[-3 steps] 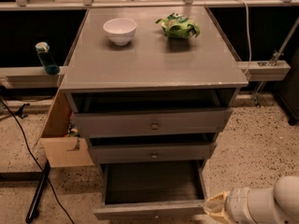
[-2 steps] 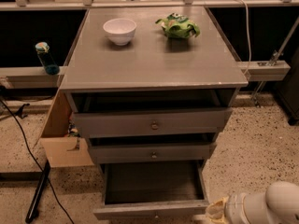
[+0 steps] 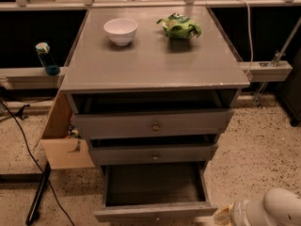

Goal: Close bottom drawer

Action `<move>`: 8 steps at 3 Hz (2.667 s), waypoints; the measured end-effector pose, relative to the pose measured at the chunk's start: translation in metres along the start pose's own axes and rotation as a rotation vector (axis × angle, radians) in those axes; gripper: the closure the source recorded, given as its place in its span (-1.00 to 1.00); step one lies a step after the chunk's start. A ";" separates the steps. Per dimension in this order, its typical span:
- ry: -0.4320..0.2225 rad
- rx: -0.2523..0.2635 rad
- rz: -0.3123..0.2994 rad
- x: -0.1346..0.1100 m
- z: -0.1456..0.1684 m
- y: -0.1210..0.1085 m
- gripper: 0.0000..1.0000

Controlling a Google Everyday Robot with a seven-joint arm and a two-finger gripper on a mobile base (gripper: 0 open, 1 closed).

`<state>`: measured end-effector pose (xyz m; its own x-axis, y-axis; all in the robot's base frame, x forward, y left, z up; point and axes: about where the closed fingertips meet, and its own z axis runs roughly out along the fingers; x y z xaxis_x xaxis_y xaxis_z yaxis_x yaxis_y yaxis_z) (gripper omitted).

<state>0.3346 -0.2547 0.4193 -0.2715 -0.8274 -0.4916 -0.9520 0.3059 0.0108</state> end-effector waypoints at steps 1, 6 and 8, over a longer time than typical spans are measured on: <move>0.033 -0.019 0.043 0.047 0.044 -0.018 1.00; -0.082 -0.092 0.024 0.082 0.141 -0.006 1.00; -0.205 -0.104 0.014 0.087 0.201 -0.015 1.00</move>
Offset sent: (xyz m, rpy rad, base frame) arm 0.0092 -0.0191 -0.0452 -0.0167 0.0299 -0.0198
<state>0.3539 -0.2365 0.2013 -0.2601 -0.7075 -0.6571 -0.9608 0.2576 0.1030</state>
